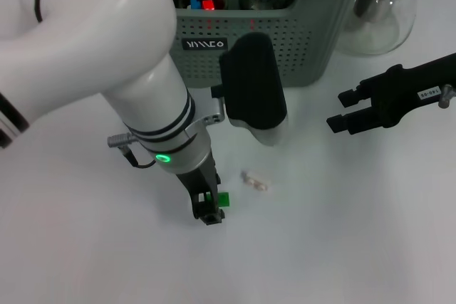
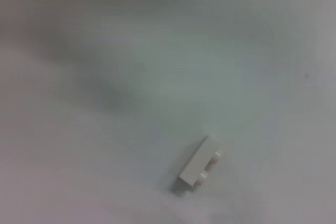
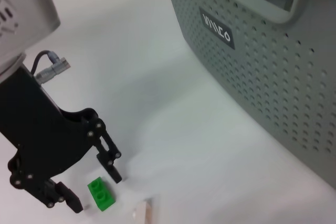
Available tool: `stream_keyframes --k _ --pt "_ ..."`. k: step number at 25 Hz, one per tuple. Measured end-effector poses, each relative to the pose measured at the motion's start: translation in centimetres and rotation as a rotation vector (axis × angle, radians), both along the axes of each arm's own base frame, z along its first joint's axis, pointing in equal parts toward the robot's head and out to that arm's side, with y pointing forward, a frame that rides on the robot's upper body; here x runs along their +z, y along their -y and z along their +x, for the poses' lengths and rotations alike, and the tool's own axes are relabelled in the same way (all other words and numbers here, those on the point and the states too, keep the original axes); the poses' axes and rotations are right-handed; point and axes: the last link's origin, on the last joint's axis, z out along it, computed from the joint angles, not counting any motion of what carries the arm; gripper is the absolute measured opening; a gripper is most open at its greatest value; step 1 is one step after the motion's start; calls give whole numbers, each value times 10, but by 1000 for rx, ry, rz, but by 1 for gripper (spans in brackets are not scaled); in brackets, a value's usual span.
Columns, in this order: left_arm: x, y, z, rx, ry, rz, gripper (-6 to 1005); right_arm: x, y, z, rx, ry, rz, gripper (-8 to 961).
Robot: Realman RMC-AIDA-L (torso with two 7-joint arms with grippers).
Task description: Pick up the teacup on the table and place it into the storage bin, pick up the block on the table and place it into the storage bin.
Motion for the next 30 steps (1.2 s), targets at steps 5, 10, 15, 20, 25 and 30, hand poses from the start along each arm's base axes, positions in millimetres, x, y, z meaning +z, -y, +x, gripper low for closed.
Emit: stream_keyframes --k 5,10,15,20,25,30 --pt "-4 2 0 -18 -12 0 525 0 0 0 1 0 1 659" --pt "-5 2 0 -17 -9 7 429 1 0 0 2 0 3 659" --pt "-6 2 -2 -10 -13 10 346 1 0 0 2 -1 3 659" --pt "-8 4 -2 -18 -20 5 263 1 0 0 1 -1 3 660" --pt "-10 5 -4 -28 -39 14 209 1 0 0 1 -1 3 660" --pt "-10 5 -3 -24 -41 18 198 1 0 0 2 -1 3 660"
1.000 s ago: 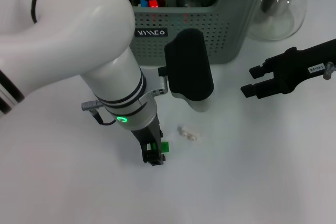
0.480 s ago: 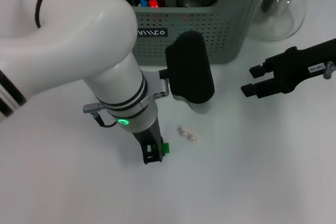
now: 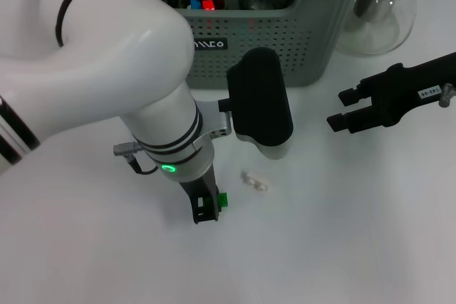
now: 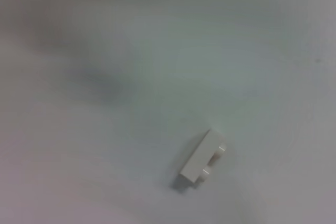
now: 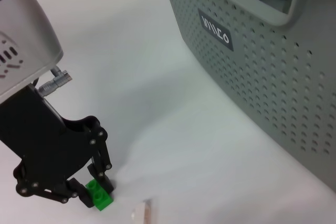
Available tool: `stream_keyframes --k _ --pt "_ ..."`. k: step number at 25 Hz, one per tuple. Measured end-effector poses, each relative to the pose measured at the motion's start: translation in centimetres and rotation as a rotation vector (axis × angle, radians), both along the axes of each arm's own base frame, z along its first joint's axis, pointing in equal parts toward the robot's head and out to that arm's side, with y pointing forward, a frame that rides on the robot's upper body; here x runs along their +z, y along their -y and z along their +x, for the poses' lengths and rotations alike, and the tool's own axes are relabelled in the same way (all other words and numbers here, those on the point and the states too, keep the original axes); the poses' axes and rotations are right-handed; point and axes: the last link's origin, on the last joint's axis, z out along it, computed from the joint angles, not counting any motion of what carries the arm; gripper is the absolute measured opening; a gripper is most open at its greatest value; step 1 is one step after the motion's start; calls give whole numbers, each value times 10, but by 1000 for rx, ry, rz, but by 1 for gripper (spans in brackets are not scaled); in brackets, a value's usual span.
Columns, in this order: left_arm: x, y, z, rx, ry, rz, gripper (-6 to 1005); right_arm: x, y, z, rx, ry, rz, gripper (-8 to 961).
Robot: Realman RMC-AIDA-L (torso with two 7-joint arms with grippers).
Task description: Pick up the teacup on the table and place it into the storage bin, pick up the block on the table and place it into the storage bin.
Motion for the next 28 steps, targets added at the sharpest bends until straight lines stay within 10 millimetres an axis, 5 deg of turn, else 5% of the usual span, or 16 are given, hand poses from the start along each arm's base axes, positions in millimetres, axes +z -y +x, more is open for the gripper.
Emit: stream_keyframes --k 6,9,15,21,25,28 --pt "5 0 7 7 13 14 192 0 0 0 0 0 1 661" --pt "23 -7 22 40 65 66 198 1 0 0 0 0 2 661" --pt "93 -24 62 139 303 207 209 3 -1 0 -5 2 4 661" --pt "186 -46 100 90 624 432 220 2 -1 0 -3 0 3 660" --pt "212 -82 108 52 691 598 227 1 -2 -2 -2 -2 3 660" --pt "212 -115 106 67 696 682 233 0 -2 -3 -4 -7 4 660"
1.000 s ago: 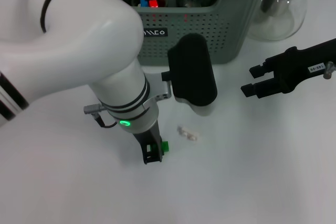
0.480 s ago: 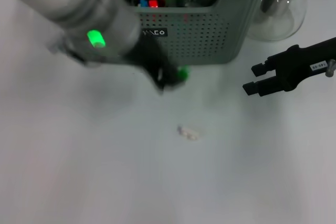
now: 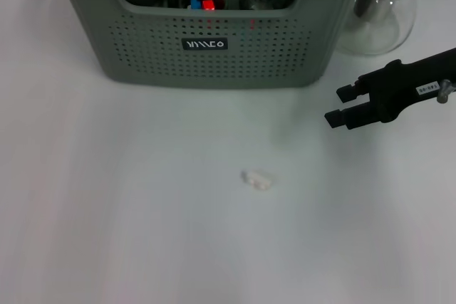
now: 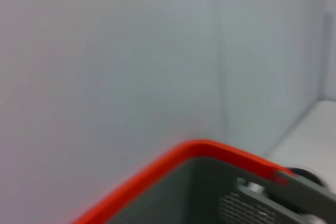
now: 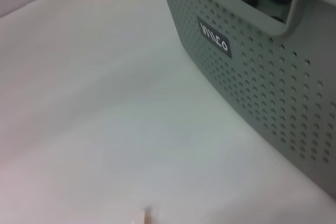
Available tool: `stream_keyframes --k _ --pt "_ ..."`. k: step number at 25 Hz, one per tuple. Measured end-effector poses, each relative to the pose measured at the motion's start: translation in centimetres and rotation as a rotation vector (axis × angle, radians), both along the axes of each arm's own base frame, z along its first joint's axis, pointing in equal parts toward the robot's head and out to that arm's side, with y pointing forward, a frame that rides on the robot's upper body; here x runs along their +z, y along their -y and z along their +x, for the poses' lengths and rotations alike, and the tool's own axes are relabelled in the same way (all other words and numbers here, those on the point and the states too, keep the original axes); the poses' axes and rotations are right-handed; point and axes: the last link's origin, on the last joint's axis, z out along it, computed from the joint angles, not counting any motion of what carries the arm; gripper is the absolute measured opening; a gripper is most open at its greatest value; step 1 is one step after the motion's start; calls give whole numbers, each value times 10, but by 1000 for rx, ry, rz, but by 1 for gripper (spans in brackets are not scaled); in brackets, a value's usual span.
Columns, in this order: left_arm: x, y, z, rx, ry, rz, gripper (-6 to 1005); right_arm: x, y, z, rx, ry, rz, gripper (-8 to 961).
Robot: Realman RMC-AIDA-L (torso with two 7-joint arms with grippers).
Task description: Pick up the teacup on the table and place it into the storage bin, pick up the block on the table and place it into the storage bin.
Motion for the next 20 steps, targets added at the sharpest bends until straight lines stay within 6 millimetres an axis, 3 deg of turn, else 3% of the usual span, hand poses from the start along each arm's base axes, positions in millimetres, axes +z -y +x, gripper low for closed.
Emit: stream_keyframes --k 2,9,13,20 --pt "-9 -29 -6 45 9 36 237 -1 0 -1 0 -4 0 660" --pt "-42 -76 -29 194 11 14 250 -6 -1 -7 9 -14 -8 660" --pt "-52 -82 -40 238 7 4 257 -6 -1 -7 8 -15 -9 661" --pt "-57 -77 -45 251 -3 -20 383 -5 -2 -7 12 -14 0 661"
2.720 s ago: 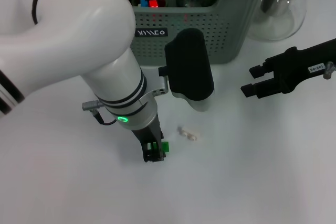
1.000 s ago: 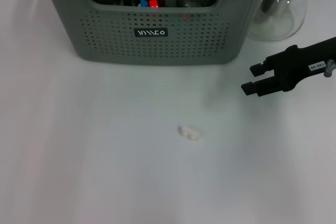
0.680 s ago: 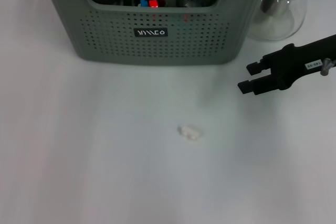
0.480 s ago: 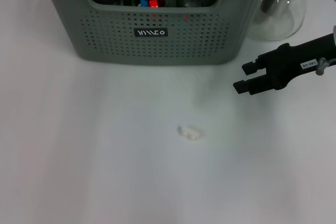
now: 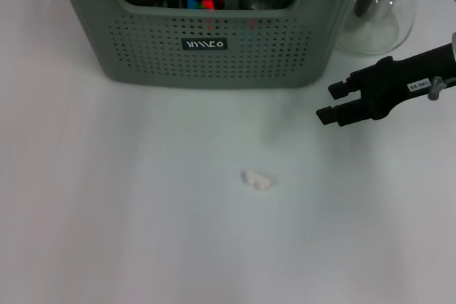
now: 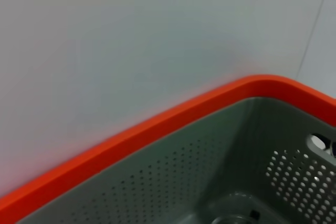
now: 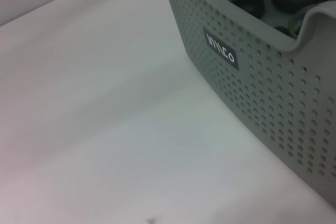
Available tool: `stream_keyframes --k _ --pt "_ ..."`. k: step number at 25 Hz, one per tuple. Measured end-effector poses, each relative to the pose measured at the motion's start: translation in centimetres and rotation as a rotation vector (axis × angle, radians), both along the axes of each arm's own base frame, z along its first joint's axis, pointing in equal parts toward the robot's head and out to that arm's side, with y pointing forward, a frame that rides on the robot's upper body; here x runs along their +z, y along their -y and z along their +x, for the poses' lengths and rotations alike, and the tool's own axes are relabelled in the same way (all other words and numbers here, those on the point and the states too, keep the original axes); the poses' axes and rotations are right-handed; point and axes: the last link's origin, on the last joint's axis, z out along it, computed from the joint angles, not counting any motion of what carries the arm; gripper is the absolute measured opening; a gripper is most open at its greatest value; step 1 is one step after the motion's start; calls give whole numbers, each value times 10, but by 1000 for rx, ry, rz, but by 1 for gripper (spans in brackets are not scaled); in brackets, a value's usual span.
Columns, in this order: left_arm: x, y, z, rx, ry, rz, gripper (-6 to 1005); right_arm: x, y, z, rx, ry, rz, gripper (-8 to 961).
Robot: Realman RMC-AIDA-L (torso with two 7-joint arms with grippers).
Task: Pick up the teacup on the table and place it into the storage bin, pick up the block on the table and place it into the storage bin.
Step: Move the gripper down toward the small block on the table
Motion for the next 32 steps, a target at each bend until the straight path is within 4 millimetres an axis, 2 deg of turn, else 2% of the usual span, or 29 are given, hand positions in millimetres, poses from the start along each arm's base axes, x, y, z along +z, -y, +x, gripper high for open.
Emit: stream_keyframes --k 4,5,6,7,10,13,14,15,18,21,26,32 --pt "7 6 6 -19 21 -8 455 0 0 0 2 1 3 661" --pt "14 11 9 -34 48 -11 496 0 0 0 2 1 3 661" --pt "25 26 17 -82 110 -35 536 0 0 0 2 1 3 661" --pt "25 26 17 -82 110 -35 577 0 -1 0 2 2 4 661" --pt "43 66 29 -230 226 -146 698 0 0 1 1 3 4 661" --pt "47 109 35 -371 252 -296 802 1 1 2 -2 3 6 660" --pt "43 136 34 -432 211 -396 800 1 1 3 -2 3 7 660" --pt "43 136 34 -432 211 -396 798 1 1 2 -2 3 7 660" --pt "25 165 24 -455 103 -537 791 1 -1 3 -4 5 15 660" --pt "3 176 11 -413 9 -607 790 0 -1 4 -8 5 20 660" --pt "-44 177 -13 -278 -142 -689 789 0 -1 6 -13 6 25 660" --pt "-81 172 -22 -89 -178 -710 788 0 -1 6 -20 10 25 660"
